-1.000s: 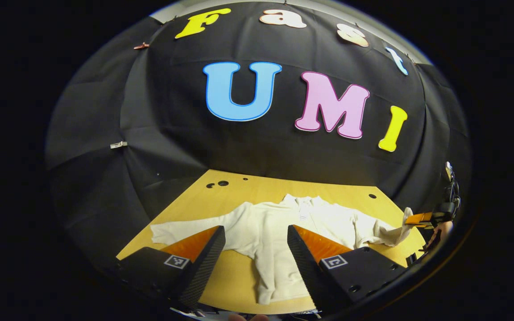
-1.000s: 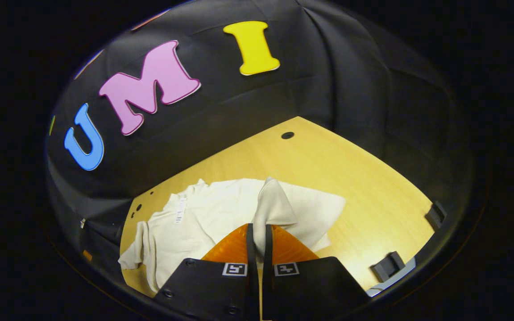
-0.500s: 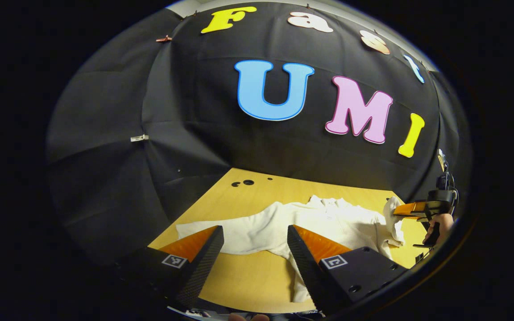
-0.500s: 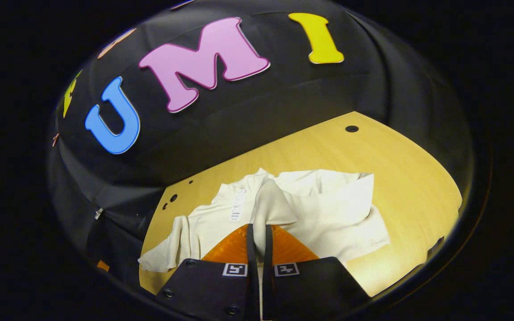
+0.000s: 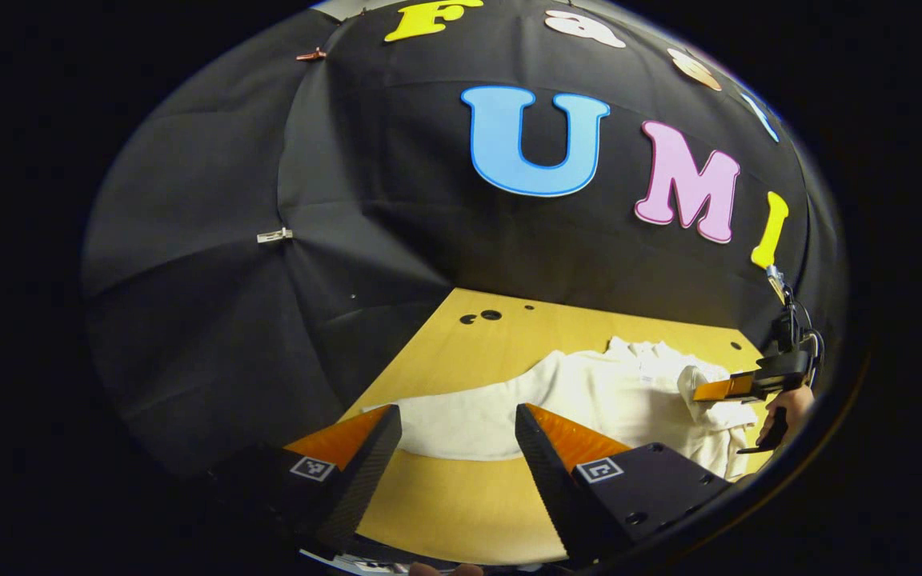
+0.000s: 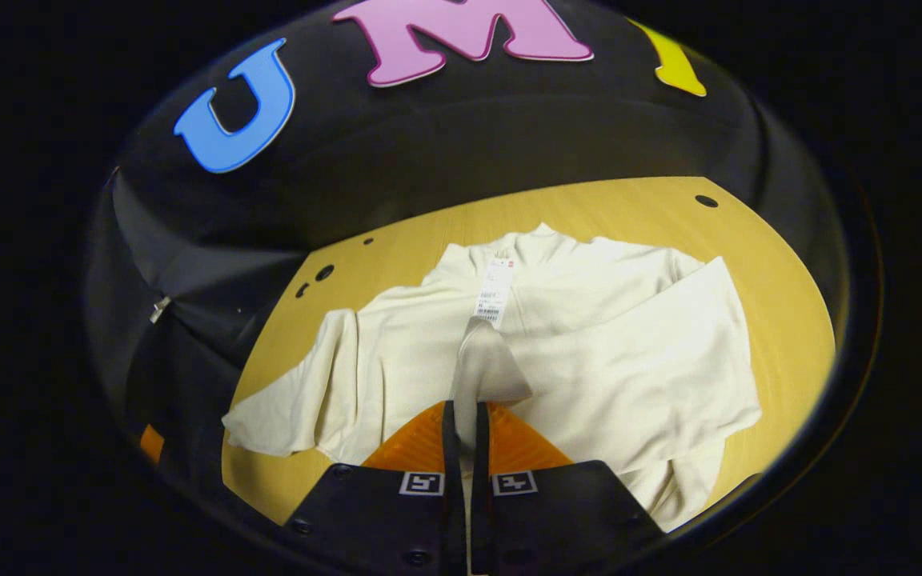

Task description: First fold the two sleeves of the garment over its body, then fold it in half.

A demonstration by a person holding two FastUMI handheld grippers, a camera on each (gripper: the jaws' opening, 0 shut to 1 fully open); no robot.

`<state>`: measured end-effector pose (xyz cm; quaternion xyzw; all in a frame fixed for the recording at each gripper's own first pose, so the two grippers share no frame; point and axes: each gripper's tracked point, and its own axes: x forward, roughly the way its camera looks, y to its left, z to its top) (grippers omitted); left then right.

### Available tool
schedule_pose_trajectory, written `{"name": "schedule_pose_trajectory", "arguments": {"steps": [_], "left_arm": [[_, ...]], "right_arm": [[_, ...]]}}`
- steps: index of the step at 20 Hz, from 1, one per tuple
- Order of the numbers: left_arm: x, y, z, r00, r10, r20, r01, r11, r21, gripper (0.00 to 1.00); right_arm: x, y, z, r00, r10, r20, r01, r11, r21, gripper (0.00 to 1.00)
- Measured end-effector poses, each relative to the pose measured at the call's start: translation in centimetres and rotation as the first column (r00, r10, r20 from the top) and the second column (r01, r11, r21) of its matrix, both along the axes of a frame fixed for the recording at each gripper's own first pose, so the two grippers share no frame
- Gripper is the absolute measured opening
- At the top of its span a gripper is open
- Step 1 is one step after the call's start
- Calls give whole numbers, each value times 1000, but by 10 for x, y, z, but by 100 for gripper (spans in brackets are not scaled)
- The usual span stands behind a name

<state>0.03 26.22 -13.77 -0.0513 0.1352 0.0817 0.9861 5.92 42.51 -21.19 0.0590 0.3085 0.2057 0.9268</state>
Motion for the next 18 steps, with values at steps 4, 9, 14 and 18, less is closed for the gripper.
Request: {"name": "schedule_pose_trajectory", "arguments": {"steps": [4, 9, 14, 18], "left_arm": [[9, 19, -15, 1000, 14, -28, -14, 1000, -18, 94], [21, 36, -34, 998, 40, -57, -42, 999, -34, 94], [38, 50, -60, 991, 48, -127, -54, 998, -44, 94], [52, 66, -88, 969, 98, -225, -116, 991, -64, 94]], "right_arm": [[-1, 9, -24, 999, -11, -51, 7, 998, -67, 7], [-5, 13, -52, 993, 0, -122, -13, 995, -102, 7], [-12, 23, -59, 981, 14, -192, -22, 999, -41, 22], [-22, 30, -55, 980, 22, -197, -25, 1000, -14, 77]]}}
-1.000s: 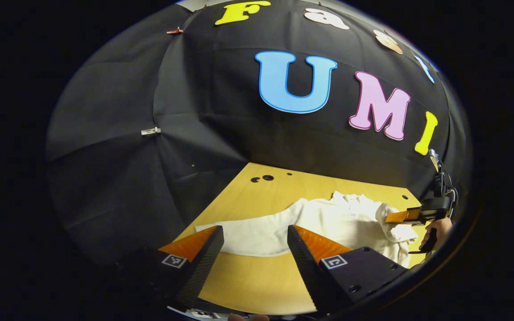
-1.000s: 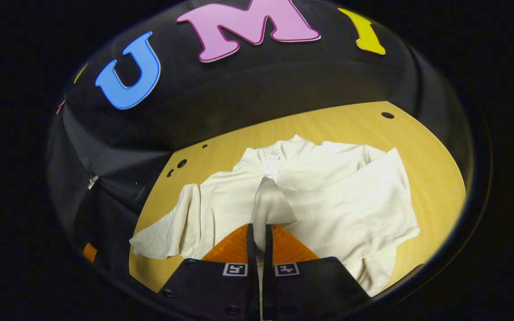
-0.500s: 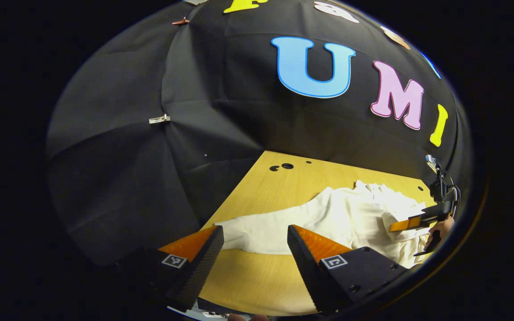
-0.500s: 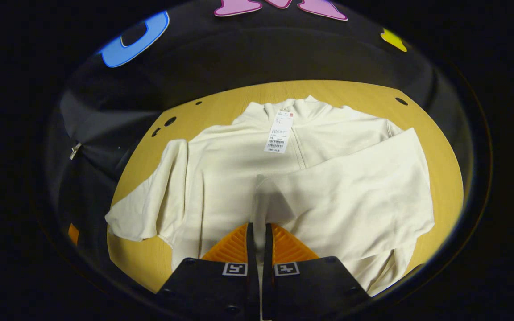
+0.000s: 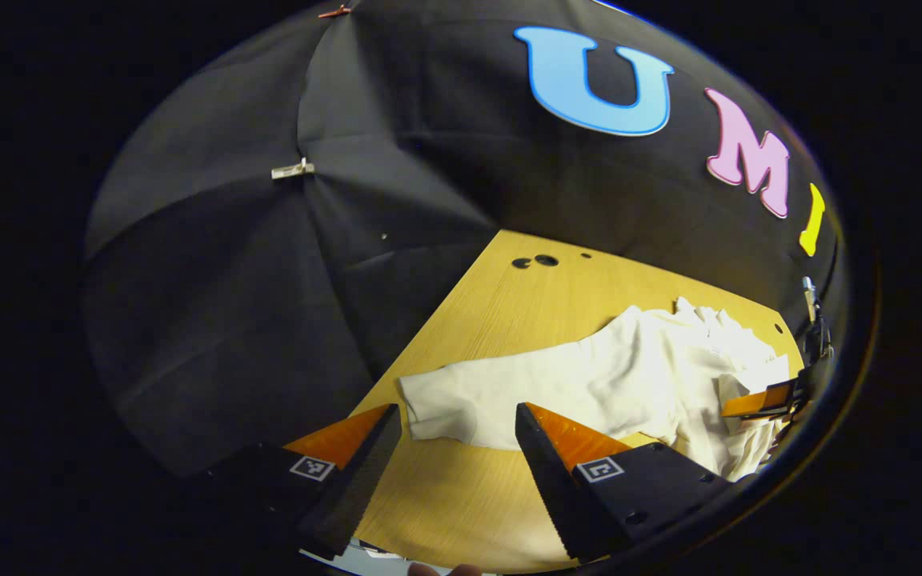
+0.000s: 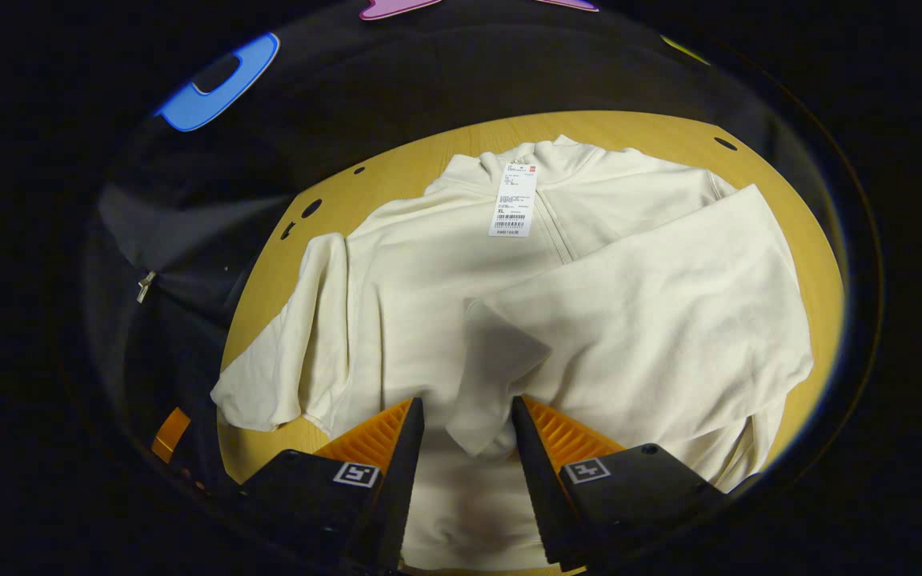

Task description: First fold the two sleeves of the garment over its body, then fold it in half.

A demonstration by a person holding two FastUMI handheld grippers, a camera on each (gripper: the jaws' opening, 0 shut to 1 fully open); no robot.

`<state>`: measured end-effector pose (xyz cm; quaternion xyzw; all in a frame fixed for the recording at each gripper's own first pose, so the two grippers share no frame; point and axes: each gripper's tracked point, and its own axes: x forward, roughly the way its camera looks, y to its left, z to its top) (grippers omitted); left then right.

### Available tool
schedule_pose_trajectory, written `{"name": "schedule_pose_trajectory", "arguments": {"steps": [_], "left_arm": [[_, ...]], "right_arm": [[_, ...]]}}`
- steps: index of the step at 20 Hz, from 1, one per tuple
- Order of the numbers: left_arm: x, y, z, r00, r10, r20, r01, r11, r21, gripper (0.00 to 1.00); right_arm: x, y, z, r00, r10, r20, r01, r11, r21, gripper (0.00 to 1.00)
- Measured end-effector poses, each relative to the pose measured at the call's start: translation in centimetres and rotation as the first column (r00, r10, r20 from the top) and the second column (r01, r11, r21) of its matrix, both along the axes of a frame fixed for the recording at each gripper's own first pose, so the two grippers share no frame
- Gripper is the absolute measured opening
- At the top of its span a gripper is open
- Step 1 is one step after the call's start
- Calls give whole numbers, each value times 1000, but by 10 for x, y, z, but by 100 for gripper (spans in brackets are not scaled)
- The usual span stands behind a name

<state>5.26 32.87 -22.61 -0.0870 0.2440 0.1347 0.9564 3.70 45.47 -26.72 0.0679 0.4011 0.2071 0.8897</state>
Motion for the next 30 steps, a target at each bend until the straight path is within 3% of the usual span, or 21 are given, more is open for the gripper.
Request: {"name": "schedule_pose_trajectory", "arguments": {"steps": [1, 4, 5, 6, 7, 8, 9, 13, 19, 21, 23, 26, 27, 29, 30], "left_arm": [[3, 2, -6, 1000, 6, -16, -6, 1000, -7, 94], [11, 7, -23, 998, 16, -59, -17, 1000, -21, 94], [13, 9, -31, 997, 18, -78, -21, 999, -32, 94], [16, 10, -39, 995, 21, -98, -25, 999, -46, 94], [16, 10, -46, 993, 23, -117, -31, 998, -61, 94], [19, 14, -52, 991, 29, -134, -38, 997, -68, 94], [23, 19, -59, 988, 36, -150, -47, 997, -69, 94], [35, 23, -68, 980, 27, -196, -47, 994, -98, 94], [47, 21, -82, 958, -28, -284, 12, 998, -58, 92], [52, 20, -84, 954, -34, -298, 19, 998, -53, 96], [54, 20, -82, 955, -51, -294, 39, 998, -49, 90], [57, 15, -80, 950, -83, -300, 70, 996, -52, 66], [59, 11, -82, 949, -89, -301, 73, 995, -65, 51], [63, 7, -78, 954, -98, -282, 74, 993, -94, 29], [64, 7, -78, 955, -97, -280, 70, 992, -106, 27]], "right_arm": [[-3, 1, 3, 1000, 5, 3, -5, 1000, 8, 68], [-14, 1, 17, 1000, 26, 8, -26, 999, 42, 72], [-17, -1, 22, 999, 35, 16, -36, 998, 48, 82], [-19, -6, 27, 999, 39, 36, -40, 998, 45, 72], [-21, -13, 32, 997, 44, 57, -46, 998, 39, 72], [-26, -19, 36, 996, 53, 70, -55, 998, 33, 82], [-31, -26, 40, 994, 63, 87, -66, 997, 27, 72], [-50, -60, 50, 987, 85, 136, -85, 996, -6, 72], [-56, -101, 58, 990, 10, 141, -14, 1000, 28, 72], [-57, -108, 60, 990, -2, 143, -3, 999, 37, 72], [-60, -115, 60, 989, -2, 147, -3, 999, 34, 72], [-65, -125, 58, 989, -8, 144, 2, 999, 43, 72], [-66, -129, 59, 990, -12, 143, 5, 999, 44, 72], [-67, -138, 59, 989, -21, 144, 14, 999, 47, 72], [-68, -144, 58, 989, -25, 144, 19, 999, 46, 72]]}}
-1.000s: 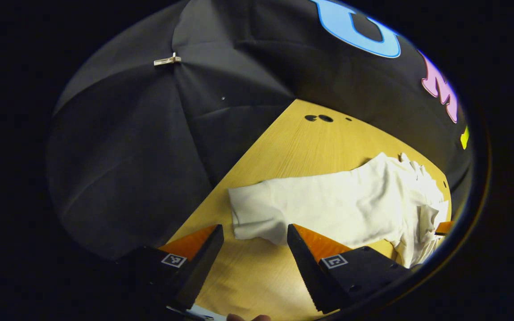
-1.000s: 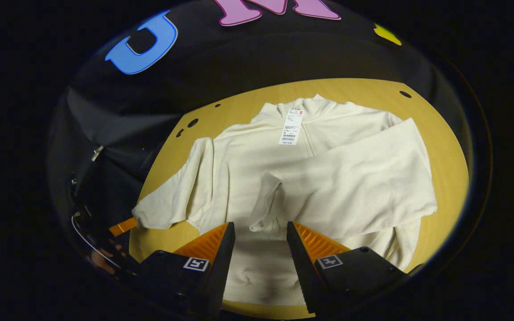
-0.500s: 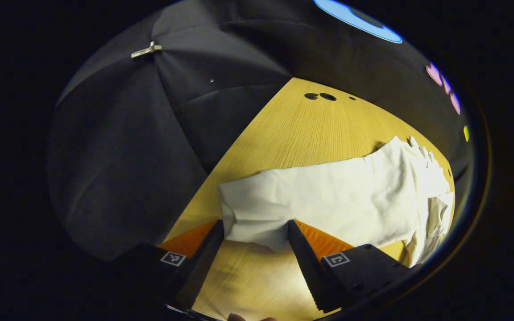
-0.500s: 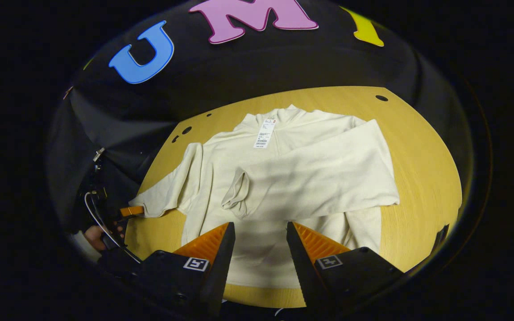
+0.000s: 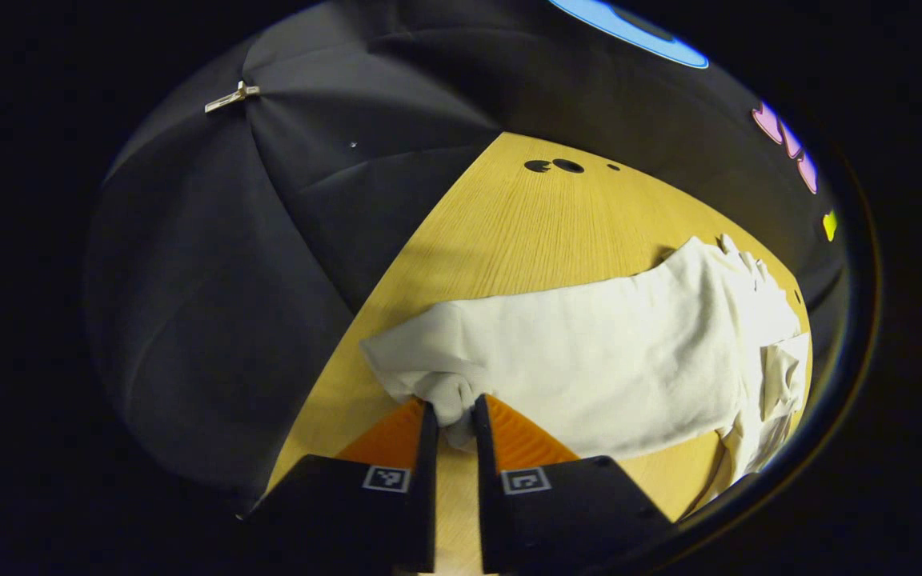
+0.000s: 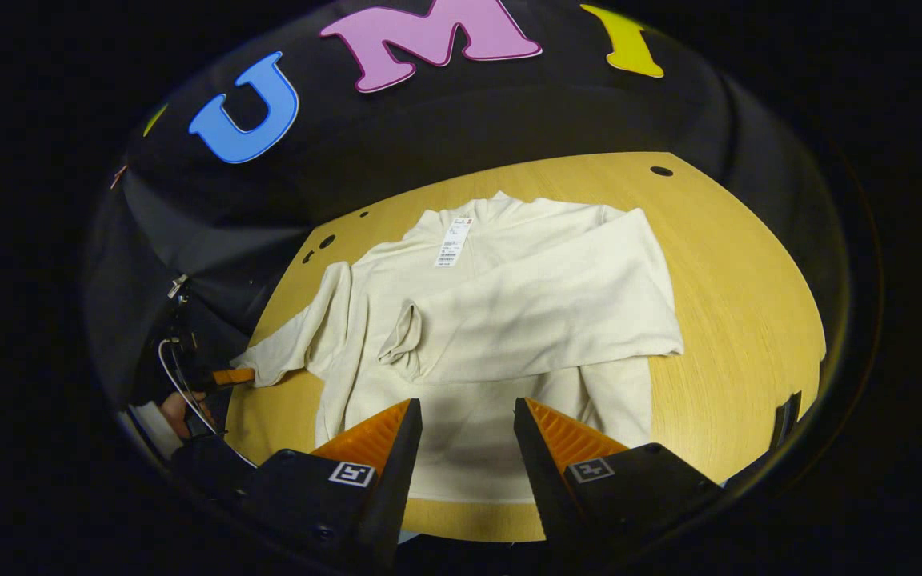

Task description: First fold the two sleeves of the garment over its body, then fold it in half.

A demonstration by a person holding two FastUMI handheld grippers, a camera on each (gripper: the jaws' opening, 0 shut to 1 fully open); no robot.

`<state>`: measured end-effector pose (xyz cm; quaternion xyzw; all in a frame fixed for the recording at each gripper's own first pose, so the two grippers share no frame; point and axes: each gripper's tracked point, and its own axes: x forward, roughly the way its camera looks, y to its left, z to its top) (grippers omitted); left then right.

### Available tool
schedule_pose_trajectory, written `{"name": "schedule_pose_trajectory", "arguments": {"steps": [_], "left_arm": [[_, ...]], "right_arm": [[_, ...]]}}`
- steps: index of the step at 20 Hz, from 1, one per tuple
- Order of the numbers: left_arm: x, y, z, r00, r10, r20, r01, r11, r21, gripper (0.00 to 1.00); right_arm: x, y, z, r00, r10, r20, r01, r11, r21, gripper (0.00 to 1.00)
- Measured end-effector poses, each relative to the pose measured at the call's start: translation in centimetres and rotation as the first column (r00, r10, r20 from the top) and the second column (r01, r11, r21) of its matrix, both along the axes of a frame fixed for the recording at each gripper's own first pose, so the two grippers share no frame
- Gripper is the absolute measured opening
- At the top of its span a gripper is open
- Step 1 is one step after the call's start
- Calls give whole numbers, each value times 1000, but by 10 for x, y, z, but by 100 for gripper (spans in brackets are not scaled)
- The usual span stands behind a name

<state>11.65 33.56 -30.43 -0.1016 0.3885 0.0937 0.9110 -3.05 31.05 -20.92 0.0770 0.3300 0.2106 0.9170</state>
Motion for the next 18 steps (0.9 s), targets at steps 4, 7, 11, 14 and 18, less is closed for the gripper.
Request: {"name": "schedule_pose_trajectory", "arguments": {"steps": [4, 7, 11, 14, 18], "left_arm": [[-2, -1, 4, 1000, 2, 12, -2, 1000, -3, 10], [-3, -4, 12, 999, 18, 40, -19, 999, 31, 12], [-2, -34, 45, 992, 1, 129, -10, 998, 65, 7], [-4, -75, 71, 983, -50, 179, 37, 997, 74, 7], [-7, -139, 101, 968, -124, 216, 114, 992, 58, 7]], "right_arm": [[0, -24, -4, 1000, -24, -5, 24, 1000, -2, 72], [1, -42, -7, 999, -33, -9, 33, 999, -12, 72], [4, -62, -9, 999, -41, -11, 41, 999, -13, 72], [11, -75, -11, 998, -54, -19, 54, 999, -3, 72], [18, -94, -19, 997, -72, -33, 72, 997, 1, 72]]}}
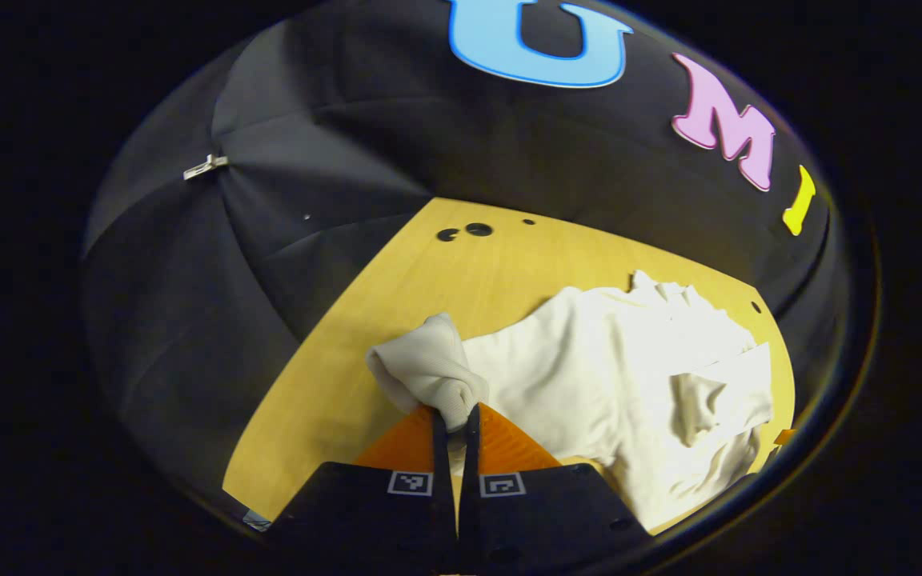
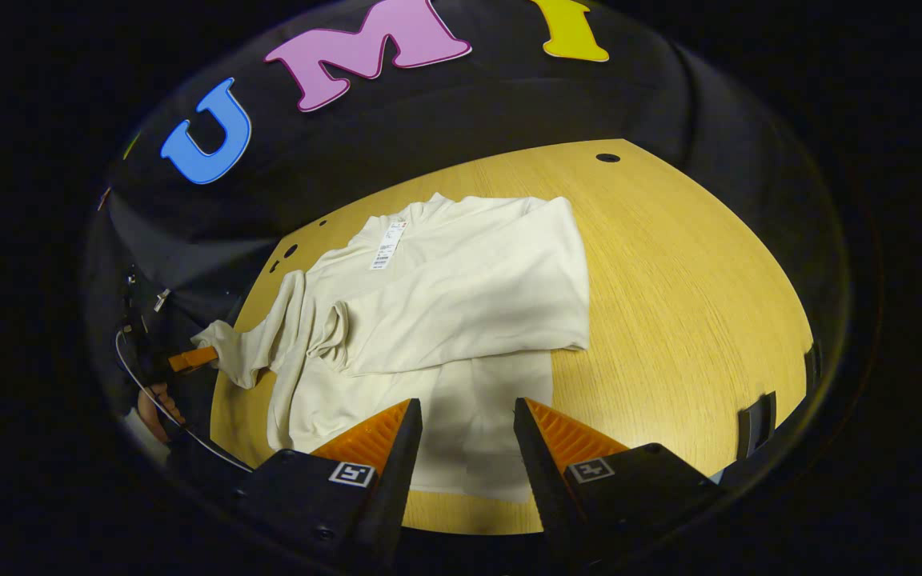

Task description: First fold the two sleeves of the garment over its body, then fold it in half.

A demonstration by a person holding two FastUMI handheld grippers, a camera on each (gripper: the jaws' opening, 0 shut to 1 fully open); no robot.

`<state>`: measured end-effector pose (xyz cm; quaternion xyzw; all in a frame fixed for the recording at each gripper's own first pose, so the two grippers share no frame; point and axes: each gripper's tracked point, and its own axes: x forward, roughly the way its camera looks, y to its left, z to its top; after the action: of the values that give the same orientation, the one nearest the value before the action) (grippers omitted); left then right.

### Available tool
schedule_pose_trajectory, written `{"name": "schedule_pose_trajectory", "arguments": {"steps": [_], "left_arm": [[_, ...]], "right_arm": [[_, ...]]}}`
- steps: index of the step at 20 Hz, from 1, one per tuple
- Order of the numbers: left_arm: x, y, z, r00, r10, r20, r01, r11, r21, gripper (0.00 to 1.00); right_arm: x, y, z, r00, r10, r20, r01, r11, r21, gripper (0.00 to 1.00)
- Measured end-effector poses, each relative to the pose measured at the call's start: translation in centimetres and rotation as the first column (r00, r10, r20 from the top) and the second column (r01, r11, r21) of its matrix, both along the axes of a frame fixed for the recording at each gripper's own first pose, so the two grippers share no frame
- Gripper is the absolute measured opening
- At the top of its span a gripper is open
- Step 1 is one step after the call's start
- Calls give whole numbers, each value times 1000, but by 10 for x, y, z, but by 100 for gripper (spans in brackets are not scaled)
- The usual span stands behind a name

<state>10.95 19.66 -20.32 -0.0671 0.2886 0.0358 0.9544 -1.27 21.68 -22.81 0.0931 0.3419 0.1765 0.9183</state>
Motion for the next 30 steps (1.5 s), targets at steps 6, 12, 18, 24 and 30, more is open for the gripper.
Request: {"name": "schedule_pose_trajectory", "arguments": {"steps": [6, 12, 18, 24, 30], "left_arm": [[6, -101, 24, 987, -154, 36, 154, 988, -4, 7], [10, -171, 26, 968, -249, 30, 249, 968, -17, 7], [6, -239, 18, 937, -349, 18, 350, 936, -40, 7], [10, -296, -9, 898, -439, -36, 439, 899, -9, 7], [15, -318, -51, 883, -452, -129, 457, 889, 14, 7]], "right_arm": [[8, -21, -8, 999, -32, -17, 32, 999, 17, 72], [6, -30, -16, 999, -33, -38, 34, 999, 27, 72], [2, -35, -19, 998, -29, -49, 30, 999, 28, 72], [-2, -41, -19, 998, -31, -45, 31, 999, 10, 72], [-2, -43, -20, 998, -40, -52, 40, 999, 13, 72]]}}
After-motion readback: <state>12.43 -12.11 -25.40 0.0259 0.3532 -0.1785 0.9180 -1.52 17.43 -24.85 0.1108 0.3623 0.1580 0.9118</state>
